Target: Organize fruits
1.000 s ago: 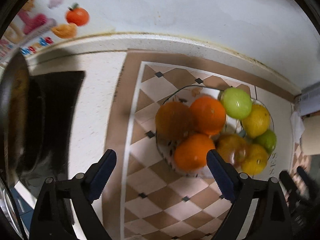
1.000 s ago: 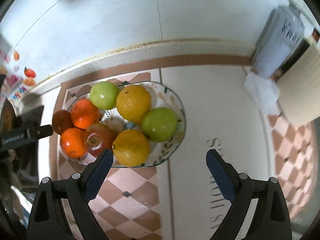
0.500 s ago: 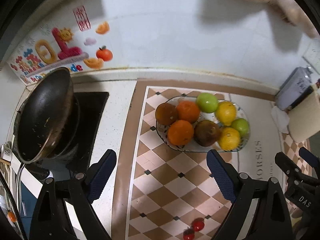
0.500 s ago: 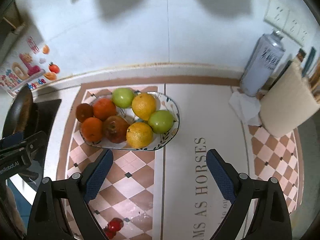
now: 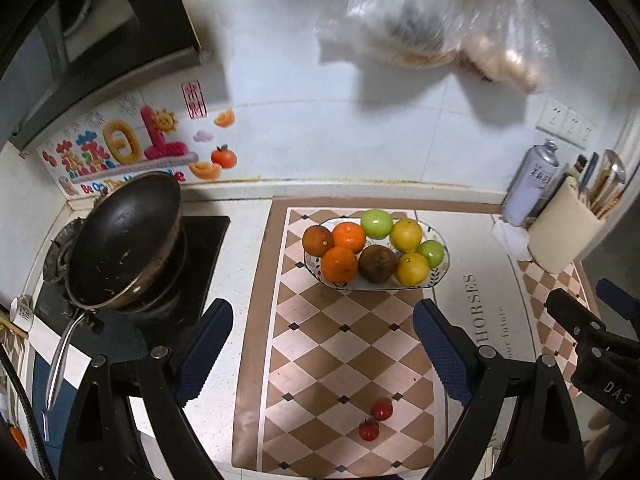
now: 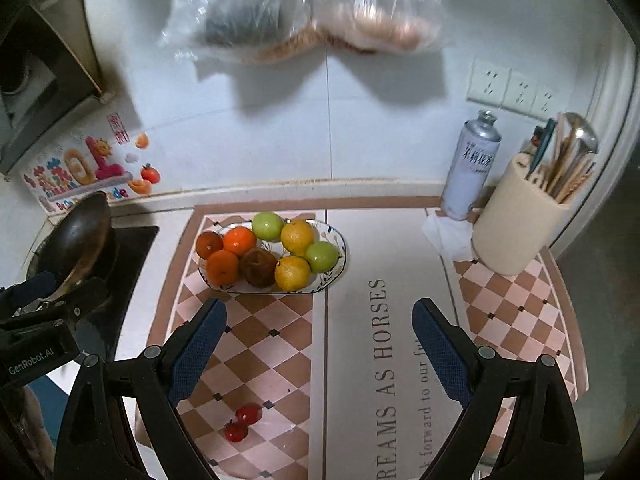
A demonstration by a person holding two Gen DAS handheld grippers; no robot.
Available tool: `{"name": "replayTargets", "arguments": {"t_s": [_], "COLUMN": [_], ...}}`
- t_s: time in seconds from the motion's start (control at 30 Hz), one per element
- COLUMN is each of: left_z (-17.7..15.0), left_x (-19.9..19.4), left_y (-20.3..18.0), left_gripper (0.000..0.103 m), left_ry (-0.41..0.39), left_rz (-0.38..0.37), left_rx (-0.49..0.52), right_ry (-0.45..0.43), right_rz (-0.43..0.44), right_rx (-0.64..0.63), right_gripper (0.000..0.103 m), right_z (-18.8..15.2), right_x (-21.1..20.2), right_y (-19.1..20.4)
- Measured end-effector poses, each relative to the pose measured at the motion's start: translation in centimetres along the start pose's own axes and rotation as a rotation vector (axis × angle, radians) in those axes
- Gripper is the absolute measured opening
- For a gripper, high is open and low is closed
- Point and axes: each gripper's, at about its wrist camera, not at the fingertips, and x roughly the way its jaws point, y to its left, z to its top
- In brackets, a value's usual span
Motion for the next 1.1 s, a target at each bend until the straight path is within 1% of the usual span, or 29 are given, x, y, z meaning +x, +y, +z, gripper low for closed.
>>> {"name": "replayTargets", "arguments": {"t_s": [0.13, 0.3, 0.43, 0.53, 0.57, 0.63, 0.67, 0.7, 0.77, 0.87, 0.97, 1.0, 1.1], "left_z": [-1.1, -2.3, -3.1, -3.3, -3.4, -3.7, -3.9, -4.3, -5.2, -7.3, -9.8, -10.4, -12.3], "left_x": [-2.0, -3.1, -2.9, -2.4, -2.0, -1.0, -0.1, 0.9, 3.0, 6.6, 10.2, 10.8, 12.9], "left_y": [-0.1, -0.4, -0.4, -0.3, -0.2, 0.0, 0.3, 0.5, 1.2, 2.3, 3.5, 3.6, 4.5], "left_gripper": [0.092, 0.092, 0.092, 0.092, 0.092, 0.093, 0.098, 0.102, 0.102, 0.102, 0.102, 0.102, 0.102], "left_ry": [-0.021, -0.033, -0.017, -0.006, 0.001, 0.022, 0.045, 0.066, 0.103, 0.197, 0.31, 0.335, 0.416], "left_rz": [-0.016, -0.022, -0.027, -0.016, -0.011, 0.005, 0.02, 0.041, 0.103, 0.195, 0.245, 0.251, 0.243], "left_rx": [0.0, 0.009, -0.001, -0.002, -0.007, -0.014, -0.016, -0.018, -0.016, -0.01, -0.013, -0.015, -0.042], "right_ry": [-0.042, -0.052, -0.06, -0.04, -0.022, 0.046, 0.086, 0.131, 0.225, 0.387, 0.505, 0.537, 0.623], "right_rz": [-0.006, 0.005, 0.014, 0.041, 0.063, 0.111, 0.137, 0.165, 0.211, 0.267, 0.308, 0.315, 0.326], "right_rx": [0.001, 0.015, 0.032, 0.06, 0.073, 0.087, 0.098, 0.112, 0.126, 0.137, 0.141, 0.138, 0.137], "right_gripper": [0.096, 0.096, 0.096, 0.096, 0.096, 0.099, 0.099, 0.099, 0.099, 0.099, 0.098, 0.096, 0.081], "right_z": [-1.1, -2.1, -2.3, -2.3, -2.2, -2.5, -2.9, -3.4, -4.7, -7.9, -11.2, -12.3, -15.1], "right_x": [-2.9, -4.9, -5.3, -4.7, -4.1, -2.0, -0.7, 0.8, 4.1, 10.1, 15.0, 16.4, 19.9], "right_y": [0.1, -0.2, -0.4, -0.6, -0.8, -0.9, -0.9, -1.0, -0.7, 0.4, 1.9, 2.4, 3.9]}}
